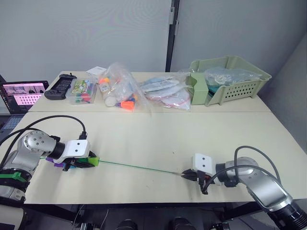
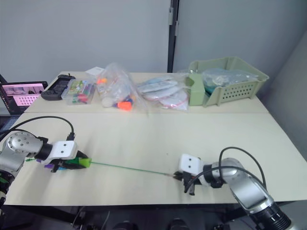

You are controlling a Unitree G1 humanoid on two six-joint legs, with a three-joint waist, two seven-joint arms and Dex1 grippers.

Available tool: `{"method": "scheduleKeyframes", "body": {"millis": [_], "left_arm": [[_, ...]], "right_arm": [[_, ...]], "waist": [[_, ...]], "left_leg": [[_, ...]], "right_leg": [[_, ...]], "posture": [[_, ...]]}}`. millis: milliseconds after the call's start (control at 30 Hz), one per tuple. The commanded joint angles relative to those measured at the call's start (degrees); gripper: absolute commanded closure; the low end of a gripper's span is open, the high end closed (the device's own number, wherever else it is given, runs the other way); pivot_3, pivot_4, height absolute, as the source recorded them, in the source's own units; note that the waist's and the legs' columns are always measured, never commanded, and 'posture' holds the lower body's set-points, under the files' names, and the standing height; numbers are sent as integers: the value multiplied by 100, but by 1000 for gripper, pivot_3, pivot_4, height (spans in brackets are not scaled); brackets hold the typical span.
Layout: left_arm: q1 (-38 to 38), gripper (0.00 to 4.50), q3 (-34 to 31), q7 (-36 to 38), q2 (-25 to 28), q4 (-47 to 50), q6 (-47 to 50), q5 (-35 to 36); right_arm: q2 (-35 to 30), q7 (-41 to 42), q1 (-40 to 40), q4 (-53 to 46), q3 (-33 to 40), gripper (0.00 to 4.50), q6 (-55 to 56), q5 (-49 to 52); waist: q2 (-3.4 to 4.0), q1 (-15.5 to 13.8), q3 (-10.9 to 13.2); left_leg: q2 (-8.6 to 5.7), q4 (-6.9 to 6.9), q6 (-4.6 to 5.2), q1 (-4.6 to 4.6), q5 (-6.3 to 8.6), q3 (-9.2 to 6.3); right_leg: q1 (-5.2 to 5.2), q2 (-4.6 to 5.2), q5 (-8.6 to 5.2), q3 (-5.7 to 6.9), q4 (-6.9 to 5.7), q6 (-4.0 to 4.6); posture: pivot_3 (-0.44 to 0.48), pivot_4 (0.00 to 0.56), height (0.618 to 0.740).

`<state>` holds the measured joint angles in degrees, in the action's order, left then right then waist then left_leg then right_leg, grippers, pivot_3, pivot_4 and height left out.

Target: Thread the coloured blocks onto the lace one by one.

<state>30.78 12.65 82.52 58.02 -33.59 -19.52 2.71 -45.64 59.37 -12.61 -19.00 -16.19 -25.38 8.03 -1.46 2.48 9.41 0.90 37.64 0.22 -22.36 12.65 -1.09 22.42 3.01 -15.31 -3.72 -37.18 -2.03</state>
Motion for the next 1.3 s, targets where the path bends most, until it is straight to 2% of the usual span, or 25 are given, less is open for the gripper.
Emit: {"method": "scheduleKeyframes", "body": {"millis": [33,167,300,367,467,600,733,867,1033,1300], "left_arm": [[-139,1529,140,53,29,-89,95,-354],[-70,248,73,187,105,281,400,-305],[113,248,7,570,389,1013,1012,-230],[274,248,207,874,769,1759,1818,-479],[427,248,540,998,1144,2510,2601,-425],[869,248,833,998,1037,2736,2797,-919],[1174,248,1182,998,954,2758,2943,-1037],[1454,248,1487,915,481,2501,2846,-1691],[1497,248,1595,996,197,2446,3029,-1932],[1401,248,1673,997,111,2450,3106,-2171]], "right_arm": [[24,-44,-49,-54,71,4500,-21,3],[52,-77,-36,-100,63,4500,-68,7],[76,-116,-34,-142,41,4500,-128,14],[161,-176,-75,-136,-3,4500,-175,4],[270,-226,-121,-119,-37,4500,-236,-23],[432,-335,-138,-131,-126,4500,-336,-67],[504,-427,-82,-226,-171,4500,-411,-78],[499,-551,36,-359,-114,4500,-510,-47],[418,-606,147,-493,-74,4500,-594,-19],[346,-647,143,-542,-17,4500,-658,21]], "waist": [[0,1,0],[0,4,0],[-7,-1,4],[-19,1,6],[-45,-5,21],[-44,-20,22],[-47,-7,24],[-47,-31,24],[-48,-23,24],[-48,-41,24]], "left_leg": [[0,0,0,0,0,0],[-1,-2,1,0,1,3],[-3,-1,1,-20,1,2],[-3,6,1,-52,1,0],[1,21,1,-95,0,-9],[-2,20,1,-88,0,-8],[3,21,1,-88,0,-8],[8,21,1,-90,0,-13],[10,22,1,-92,0,-13],[7,22,1,-92,0,-16]], "right_leg": [[0,0,0,0,0,0],[2,1,0,-3,0,0],[18,0,1,-3,0,0],[51,-3,2,-3,-7,1],[93,-14,4,-5,-33,2],[90,-13,1,-6,-36,-2],[91,-21,0,-6,-37,-1],[92,-30,2,-8,-38,1],[95,-33,2,-12,-40,2],[93,-33,2,-15,-41,2]], "posture": [[0,150,740],[0,150,740],[0,150,740],[0,150,740],[0,150,740],[0,150,740],[0,150,740],[0,150,740],[0,150,740],[0,150,740]]}}
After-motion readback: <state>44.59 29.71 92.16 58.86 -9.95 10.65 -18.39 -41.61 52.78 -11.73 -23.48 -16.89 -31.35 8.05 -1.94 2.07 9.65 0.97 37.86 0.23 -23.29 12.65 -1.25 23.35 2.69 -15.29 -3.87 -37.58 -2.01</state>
